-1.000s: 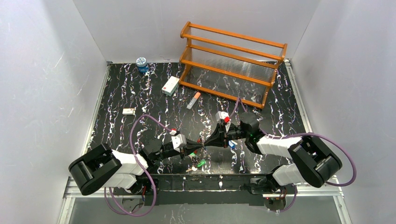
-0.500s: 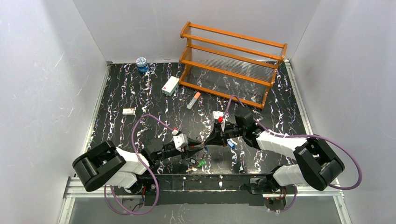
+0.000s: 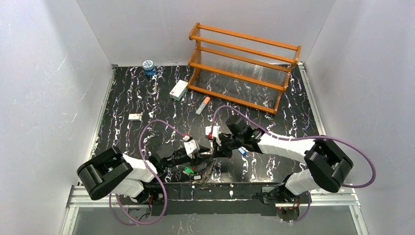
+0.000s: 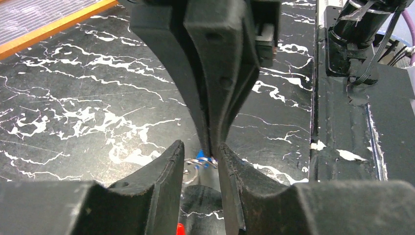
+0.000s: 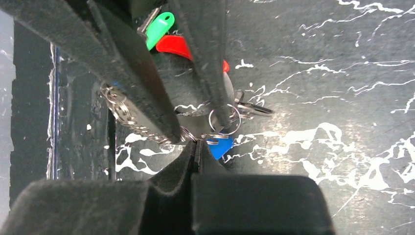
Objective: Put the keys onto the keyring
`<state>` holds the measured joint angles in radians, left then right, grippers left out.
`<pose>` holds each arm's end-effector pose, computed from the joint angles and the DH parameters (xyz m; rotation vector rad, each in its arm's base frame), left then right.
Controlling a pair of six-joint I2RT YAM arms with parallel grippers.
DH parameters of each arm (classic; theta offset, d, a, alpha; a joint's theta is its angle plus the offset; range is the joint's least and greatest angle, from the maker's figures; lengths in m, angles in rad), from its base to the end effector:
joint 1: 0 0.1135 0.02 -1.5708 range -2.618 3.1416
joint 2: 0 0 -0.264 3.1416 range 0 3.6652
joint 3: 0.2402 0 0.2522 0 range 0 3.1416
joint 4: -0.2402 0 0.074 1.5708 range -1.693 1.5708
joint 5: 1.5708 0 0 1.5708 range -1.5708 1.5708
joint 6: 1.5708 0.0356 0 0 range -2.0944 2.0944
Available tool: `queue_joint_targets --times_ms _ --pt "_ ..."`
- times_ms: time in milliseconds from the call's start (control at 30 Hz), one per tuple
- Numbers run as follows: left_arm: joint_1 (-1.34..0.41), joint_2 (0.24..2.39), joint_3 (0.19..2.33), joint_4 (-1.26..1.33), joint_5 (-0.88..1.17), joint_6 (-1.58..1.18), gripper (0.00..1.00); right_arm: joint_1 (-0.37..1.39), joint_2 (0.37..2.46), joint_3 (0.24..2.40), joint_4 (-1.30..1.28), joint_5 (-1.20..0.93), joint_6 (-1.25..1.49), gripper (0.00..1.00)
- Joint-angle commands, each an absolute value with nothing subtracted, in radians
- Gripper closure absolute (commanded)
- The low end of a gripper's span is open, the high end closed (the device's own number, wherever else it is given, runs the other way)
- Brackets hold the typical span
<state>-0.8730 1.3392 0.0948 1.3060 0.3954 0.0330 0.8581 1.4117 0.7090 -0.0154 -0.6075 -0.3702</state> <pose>0.1189 -0.1632 0.1642 0.9808 1.2561 -0.9611 0.1688 0.2264 0.1937 -1.5838 1.6812 0.9464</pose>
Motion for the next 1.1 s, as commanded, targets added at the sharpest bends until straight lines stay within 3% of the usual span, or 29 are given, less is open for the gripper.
queue_joint_targets --times_ms 0,1067 --pt "-0.876 1.32 0.117 1.265 0.376 0.062 0.7 0.896 1.404 0.752 -0.091 -0.509 -0.413 0.99" --pt "-0.879 1.411 0.193 1.154 0.478 0.051 0.8 0.908 1.34 0.761 -0.044 -0.514 -0.374 0.99"
